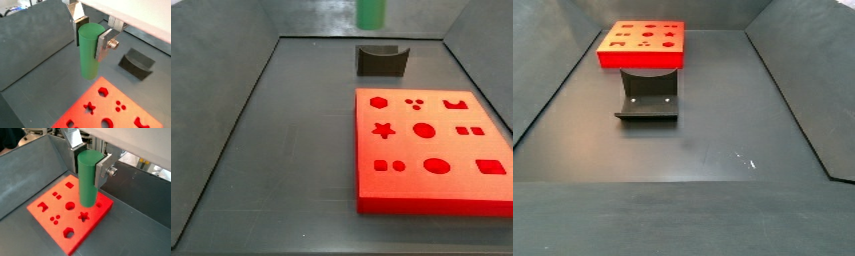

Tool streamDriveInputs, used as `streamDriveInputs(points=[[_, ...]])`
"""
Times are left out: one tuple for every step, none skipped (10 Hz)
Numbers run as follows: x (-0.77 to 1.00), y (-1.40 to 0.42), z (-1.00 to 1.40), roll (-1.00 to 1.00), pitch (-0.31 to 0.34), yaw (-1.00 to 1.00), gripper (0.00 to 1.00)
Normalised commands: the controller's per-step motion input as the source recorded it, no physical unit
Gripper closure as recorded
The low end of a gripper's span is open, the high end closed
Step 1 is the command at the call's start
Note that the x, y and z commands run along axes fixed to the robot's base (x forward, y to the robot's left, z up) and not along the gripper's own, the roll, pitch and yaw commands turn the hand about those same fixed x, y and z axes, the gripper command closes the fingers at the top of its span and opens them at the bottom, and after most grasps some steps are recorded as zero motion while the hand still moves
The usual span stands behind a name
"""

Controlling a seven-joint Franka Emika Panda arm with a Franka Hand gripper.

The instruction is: Insert the round object.

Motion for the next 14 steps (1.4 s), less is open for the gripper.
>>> streamDriveInputs(points=[[1.0, -0.24, 0.0, 0.14, -0.07, -0.12, 1.0], [0.99, -0.24, 0.0, 0.14, -0.074, -0.13, 1.0], [0.97, -0.23, 0.0, 0.15, -0.07, -0.14, 1.0], [0.98, -0.24, -0.07, 0.2, -0.034, -0.12, 1.0], [0.99, -0.23, -0.21, 0.25, 0.0, -0.05, 1.0], [0.85, -0.18, -0.37, 0.24, 0.07, -0.11, 1.0], [0.72, -0.13, -0.43, 0.21, 0.174, -0.16, 1.0], [0.51, -0.09, -0.61, 0.13, 0.25, -0.29, 1.0], [0.31, -0.12, -0.48, 0.0, 0.327, -0.39, 1.0], [0.26, -0.13, -0.45, 0.0, 0.346, -0.41, 1.0], [0.24, -0.13, -0.43, -0.01, 0.356, -0.43, 1.0], [0.33, -0.07, -0.47, -0.03, 0.319, -0.41, 1.0], [0.64, 0.0, -0.4, -0.1, 0.136, -0.34, 1.0], [1.0, 0.0, -0.43, -0.02, -0.091, -0.14, 1.0]])
